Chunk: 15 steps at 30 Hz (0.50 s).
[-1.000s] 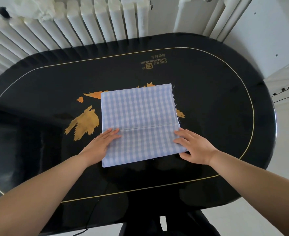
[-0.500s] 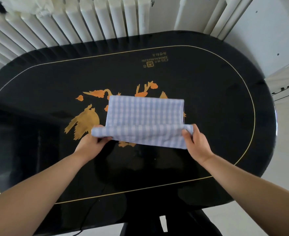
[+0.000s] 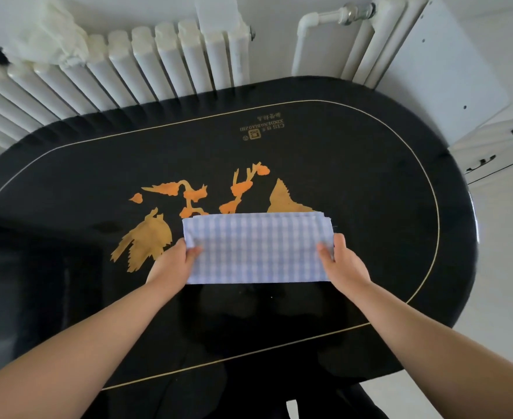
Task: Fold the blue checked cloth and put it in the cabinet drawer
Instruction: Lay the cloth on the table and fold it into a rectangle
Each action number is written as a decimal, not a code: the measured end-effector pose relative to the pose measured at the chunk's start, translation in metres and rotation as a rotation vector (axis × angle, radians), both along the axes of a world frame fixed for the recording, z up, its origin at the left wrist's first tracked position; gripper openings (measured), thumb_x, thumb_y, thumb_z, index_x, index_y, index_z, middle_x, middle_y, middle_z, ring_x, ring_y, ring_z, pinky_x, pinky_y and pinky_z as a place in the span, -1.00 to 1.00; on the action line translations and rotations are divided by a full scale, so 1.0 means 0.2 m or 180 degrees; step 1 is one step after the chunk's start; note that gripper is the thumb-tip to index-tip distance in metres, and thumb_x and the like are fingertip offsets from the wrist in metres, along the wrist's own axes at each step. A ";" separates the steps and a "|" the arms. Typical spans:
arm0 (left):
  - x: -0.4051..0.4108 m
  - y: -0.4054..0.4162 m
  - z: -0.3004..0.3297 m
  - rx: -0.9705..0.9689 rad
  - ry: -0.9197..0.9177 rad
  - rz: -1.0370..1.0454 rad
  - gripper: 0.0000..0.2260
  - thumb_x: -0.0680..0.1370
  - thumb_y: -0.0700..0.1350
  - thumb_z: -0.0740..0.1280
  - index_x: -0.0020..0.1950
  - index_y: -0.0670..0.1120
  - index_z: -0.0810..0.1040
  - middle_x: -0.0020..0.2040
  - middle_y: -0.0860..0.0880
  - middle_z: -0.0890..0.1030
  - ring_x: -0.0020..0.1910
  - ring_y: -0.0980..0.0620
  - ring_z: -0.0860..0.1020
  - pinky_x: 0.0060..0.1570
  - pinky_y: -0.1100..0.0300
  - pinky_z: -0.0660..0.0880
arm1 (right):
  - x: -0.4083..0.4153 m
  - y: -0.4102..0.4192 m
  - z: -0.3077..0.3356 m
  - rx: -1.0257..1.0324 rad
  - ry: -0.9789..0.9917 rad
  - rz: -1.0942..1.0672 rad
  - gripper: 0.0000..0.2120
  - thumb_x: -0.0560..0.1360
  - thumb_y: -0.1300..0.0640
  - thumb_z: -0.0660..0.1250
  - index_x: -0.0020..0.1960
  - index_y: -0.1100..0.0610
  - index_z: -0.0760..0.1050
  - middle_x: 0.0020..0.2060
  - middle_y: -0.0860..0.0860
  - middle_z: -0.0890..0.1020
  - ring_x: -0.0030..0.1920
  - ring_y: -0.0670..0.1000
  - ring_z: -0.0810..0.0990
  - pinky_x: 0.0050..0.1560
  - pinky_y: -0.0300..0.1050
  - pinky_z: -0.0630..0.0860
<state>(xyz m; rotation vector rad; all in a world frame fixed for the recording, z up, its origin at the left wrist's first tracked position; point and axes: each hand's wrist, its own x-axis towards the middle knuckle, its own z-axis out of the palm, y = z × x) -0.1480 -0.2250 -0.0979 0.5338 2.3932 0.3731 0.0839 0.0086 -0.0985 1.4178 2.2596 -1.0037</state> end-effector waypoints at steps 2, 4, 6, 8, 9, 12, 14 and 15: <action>0.02 0.04 0.00 -0.0056 0.0076 -0.0014 -0.73 0.64 0.11 0.03 0.04 -0.07 0.36 -0.17 -0.05 0.54 -0.25 0.04 0.55 -0.34 0.11 0.50 | 0.03 0.00 -0.02 -0.0008 -0.0067 -0.0146 -0.71 0.60 -0.13 0.02 0.10 0.09 0.22 -0.33 0.03 0.49 -0.36 0.02 0.52 -0.40 -0.05 0.43; 0.05 0.08 -0.01 -0.0104 0.0065 0.0019 -0.72 0.64 0.11 -0.01 0.06 -0.06 0.33 -0.16 -0.05 0.52 -0.25 0.06 0.53 -0.37 0.18 0.42 | 0.05 0.00 -0.03 -0.0041 -0.0129 -0.0249 -0.69 0.60 -0.14 0.01 0.15 0.09 0.21 -0.29 0.04 0.51 -0.33 0.03 0.55 -0.40 -0.05 0.46; 0.08 0.10 -0.02 -0.0143 -0.0104 0.0145 -0.72 0.64 0.13 -0.03 0.09 -0.04 0.32 -0.11 -0.04 0.51 -0.21 0.09 0.50 -0.34 0.22 0.37 | 0.07 0.01 -0.03 -0.0063 -0.0179 -0.0301 -0.68 0.60 -0.15 0.00 0.18 0.08 0.19 -0.24 0.05 0.52 -0.27 0.03 0.58 -0.34 -0.04 0.53; 0.09 0.13 -0.03 -0.0249 -0.0315 0.0249 -0.69 0.64 0.15 -0.04 0.11 -0.03 0.32 -0.08 -0.05 0.50 -0.18 0.08 0.49 -0.27 0.20 0.41 | 0.07 0.04 -0.02 -0.0069 -0.0314 -0.0288 -0.66 0.60 -0.16 -0.02 0.19 0.07 0.18 -0.21 0.05 0.51 -0.24 0.02 0.58 -0.29 -0.05 0.57; 0.08 0.15 -0.03 -0.0334 -0.0413 0.0281 -0.67 0.63 0.17 -0.04 0.12 -0.04 0.33 -0.08 -0.05 0.50 -0.17 0.06 0.49 -0.24 0.18 0.43 | 0.06 0.06 -0.01 -0.0098 -0.0405 -0.0265 -0.66 0.60 -0.17 -0.03 0.20 0.08 0.18 -0.20 0.05 0.51 -0.23 0.02 0.58 -0.27 -0.05 0.58; 0.06 0.19 -0.03 -0.0656 -0.0661 0.0449 -0.56 0.62 0.21 -0.03 0.12 -0.12 0.39 -0.10 -0.11 0.50 -0.21 -0.01 0.51 -0.32 0.16 0.45 | 0.03 0.13 0.00 -0.0404 -0.0658 -0.0427 -0.60 0.58 -0.20 0.00 0.24 0.08 0.20 -0.17 0.04 0.50 -0.19 0.02 0.57 -0.22 -0.07 0.59; 0.07 0.20 -0.02 -0.0818 -0.0802 0.0850 -0.46 0.57 0.29 0.03 0.14 -0.17 0.41 -0.12 -0.15 0.52 -0.29 -0.03 0.51 -0.45 0.20 0.42 | 0.03 0.17 0.03 -0.0691 -0.0775 -0.0797 -0.54 0.54 -0.25 0.08 0.24 0.08 0.19 -0.14 0.04 0.48 -0.19 0.03 0.57 -0.27 -0.10 0.60; 0.08 0.20 -0.01 -0.0855 -0.0873 0.1049 -0.43 0.55 0.33 0.05 0.15 -0.18 0.40 -0.09 -0.16 0.53 -0.28 -0.04 0.53 -0.45 0.20 0.43 | 0.03 0.19 0.03 -0.0799 -0.0821 -0.0945 -0.50 0.51 -0.27 0.13 0.23 0.08 0.19 -0.14 0.05 0.48 -0.20 0.03 0.57 -0.33 -0.12 0.58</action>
